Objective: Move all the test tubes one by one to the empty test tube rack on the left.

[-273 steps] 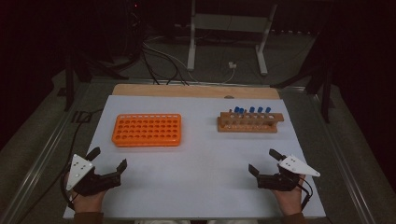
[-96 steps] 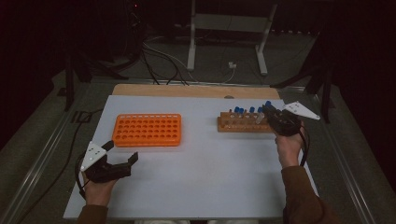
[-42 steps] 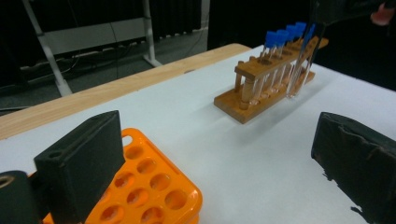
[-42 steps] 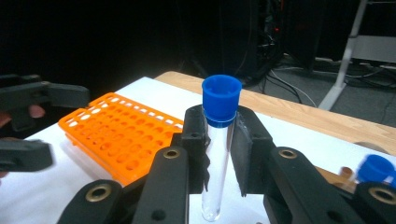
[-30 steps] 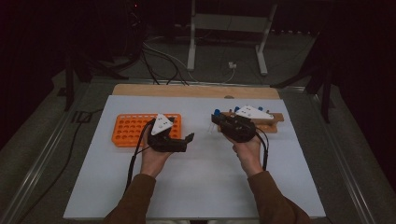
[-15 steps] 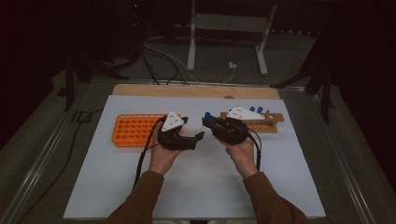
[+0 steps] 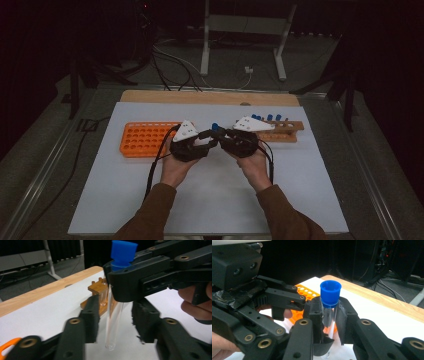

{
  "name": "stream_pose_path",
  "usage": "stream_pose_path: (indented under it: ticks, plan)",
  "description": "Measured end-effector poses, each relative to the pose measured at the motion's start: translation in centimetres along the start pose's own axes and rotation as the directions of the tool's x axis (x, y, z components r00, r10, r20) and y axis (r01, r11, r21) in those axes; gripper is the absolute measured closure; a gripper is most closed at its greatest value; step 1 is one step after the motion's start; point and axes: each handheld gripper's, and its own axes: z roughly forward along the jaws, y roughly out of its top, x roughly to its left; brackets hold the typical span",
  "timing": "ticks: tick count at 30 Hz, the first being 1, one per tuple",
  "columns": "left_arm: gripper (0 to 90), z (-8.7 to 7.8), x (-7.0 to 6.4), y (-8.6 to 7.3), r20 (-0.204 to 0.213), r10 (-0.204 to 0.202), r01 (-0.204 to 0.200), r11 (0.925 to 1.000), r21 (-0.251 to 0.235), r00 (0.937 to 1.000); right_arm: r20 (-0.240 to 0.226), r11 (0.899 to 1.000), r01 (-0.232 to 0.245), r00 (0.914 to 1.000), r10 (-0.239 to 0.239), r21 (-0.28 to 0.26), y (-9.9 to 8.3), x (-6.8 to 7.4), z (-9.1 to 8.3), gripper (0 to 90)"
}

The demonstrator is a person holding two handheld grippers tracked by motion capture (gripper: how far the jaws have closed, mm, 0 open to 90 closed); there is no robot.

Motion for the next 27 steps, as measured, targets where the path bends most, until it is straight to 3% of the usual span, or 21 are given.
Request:
stream_pose_path:
  ticks: [7,13,14,16,24,27]
  plan:
    - [75.7,-0.1,0.0,-0.1,0.010,0.013,-0.013,0.9999,0.004,0.9999,-0.009,1.000,0.010,0.9999,-0.010,0.003,0.0,0.2,0.1,76.0]
    - [77.8,-0.2,0.2,-0.1,0.015,0.014,-0.014,0.9999,0.001,0.9998,-0.023,1.000,0.006,0.9997,-0.006,-0.003,0.0,0.2,0.0,72.3]
    - [77.9,-0.2,0.2,-0.1,0.016,0.012,-0.012,0.9999,0.003,0.9998,-0.039,1.000,-0.005,0.9992,0.004,-0.009,0.0,0.0,0.0,59.6]
    - [78.0,-0.1,0.3,-0.2,0.006,0.005,-0.005,0.9999,0.010,1.0000,-0.052,1.000,-0.015,0.9986,0.014,-0.012,0.0,-0.1,0.0,47.8]
    - [78.1,-0.4,1.6,-0.6,-0.038,-0.021,0.022,0.9993,0.029,0.9991,-0.008,1.000,-0.003,1.0000,0.003,0.002,-0.2,-0.5,-0.4,16.6]
    - [78.2,-0.5,2.0,-0.7,-0.048,-0.030,0.031,0.9991,0.028,0.9984,0.009,1.000,-0.011,0.9999,0.011,0.007,-0.5,-0.9,-0.6,10.1]
